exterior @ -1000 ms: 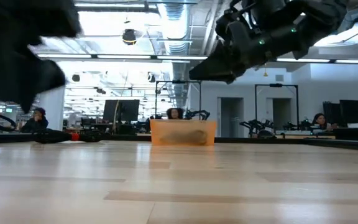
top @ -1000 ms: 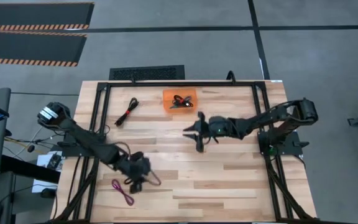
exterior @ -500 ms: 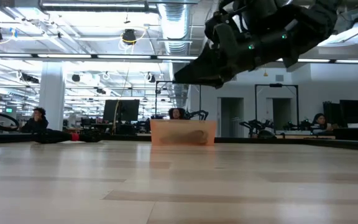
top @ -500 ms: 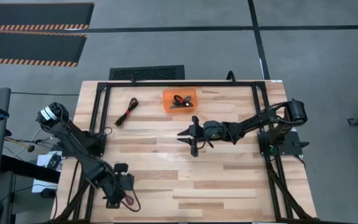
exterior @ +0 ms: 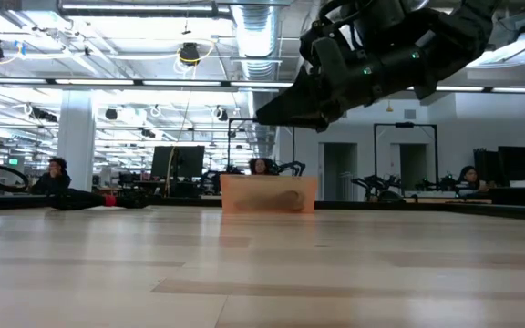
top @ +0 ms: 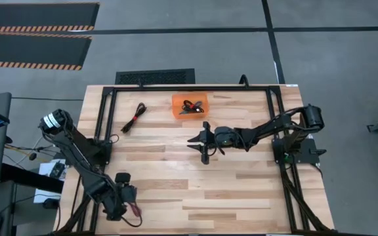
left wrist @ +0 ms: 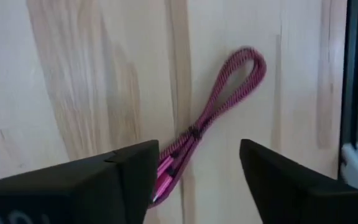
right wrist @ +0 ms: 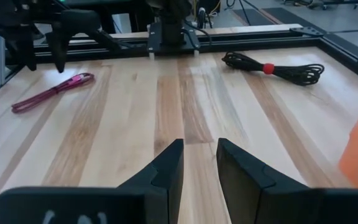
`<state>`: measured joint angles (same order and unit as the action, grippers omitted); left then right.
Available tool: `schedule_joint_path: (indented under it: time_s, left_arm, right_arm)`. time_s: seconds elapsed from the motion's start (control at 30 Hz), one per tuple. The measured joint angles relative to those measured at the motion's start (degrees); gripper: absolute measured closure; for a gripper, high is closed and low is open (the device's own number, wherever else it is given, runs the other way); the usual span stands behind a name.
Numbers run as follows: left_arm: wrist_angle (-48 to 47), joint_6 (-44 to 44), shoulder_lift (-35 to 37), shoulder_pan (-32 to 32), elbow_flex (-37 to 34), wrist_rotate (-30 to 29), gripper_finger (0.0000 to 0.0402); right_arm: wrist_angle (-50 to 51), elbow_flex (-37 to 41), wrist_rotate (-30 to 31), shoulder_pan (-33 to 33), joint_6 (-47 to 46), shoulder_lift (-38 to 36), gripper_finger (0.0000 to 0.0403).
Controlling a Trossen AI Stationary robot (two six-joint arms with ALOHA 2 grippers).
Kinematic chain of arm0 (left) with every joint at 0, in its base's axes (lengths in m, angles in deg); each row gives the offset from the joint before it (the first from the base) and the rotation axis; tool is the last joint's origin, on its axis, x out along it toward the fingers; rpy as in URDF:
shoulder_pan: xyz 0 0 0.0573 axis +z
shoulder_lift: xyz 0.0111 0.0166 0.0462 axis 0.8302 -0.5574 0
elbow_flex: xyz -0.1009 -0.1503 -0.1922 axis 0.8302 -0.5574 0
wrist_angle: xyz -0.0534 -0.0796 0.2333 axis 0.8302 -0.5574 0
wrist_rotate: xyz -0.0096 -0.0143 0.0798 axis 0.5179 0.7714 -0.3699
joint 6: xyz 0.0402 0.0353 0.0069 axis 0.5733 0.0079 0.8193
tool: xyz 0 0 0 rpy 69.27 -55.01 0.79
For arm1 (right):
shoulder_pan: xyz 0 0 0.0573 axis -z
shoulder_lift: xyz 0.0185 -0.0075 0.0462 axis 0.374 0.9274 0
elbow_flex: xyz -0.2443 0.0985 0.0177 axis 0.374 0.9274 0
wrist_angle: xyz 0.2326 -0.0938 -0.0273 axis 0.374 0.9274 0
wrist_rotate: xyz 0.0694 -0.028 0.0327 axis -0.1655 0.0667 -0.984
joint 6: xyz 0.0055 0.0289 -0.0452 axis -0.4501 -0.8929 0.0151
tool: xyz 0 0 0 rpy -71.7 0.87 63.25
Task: Pick and place USB-C Cables
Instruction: Put the pink charger cable into the orange bin
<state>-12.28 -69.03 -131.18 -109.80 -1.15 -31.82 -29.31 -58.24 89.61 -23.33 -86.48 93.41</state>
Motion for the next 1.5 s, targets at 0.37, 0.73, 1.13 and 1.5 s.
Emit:
schedule_joint_path:
  time_s: [0.37,0.73,1.13,1.5]
  left_arm:
    - [-3.02,6.51,0.0,-1.72,-0.02,-2.56,0.0152]
    - [-1.84,10.64,0.0,-1.83,-2.55,-3.9,0.0152]
    - [6.59,9.53,0.0,-2.42,-8.03,-2.95,0.0152]
    - [9.55,9.29,0.0,-2.46,-11.94,-2.5,0.0161]
  right_arm:
    - [0.8,0.0,-0.02,-0.52,-0.04,0.0,0.0283]
    - [1.12,0.02,-0.07,-0.71,-0.15,0.0,0.0283]
    - [1.18,0.04,-0.2,-0.92,-0.3,0.0,0.0283]
    - [1.92,0.04,-0.2,-1.38,-0.55,0.0,0.0283]
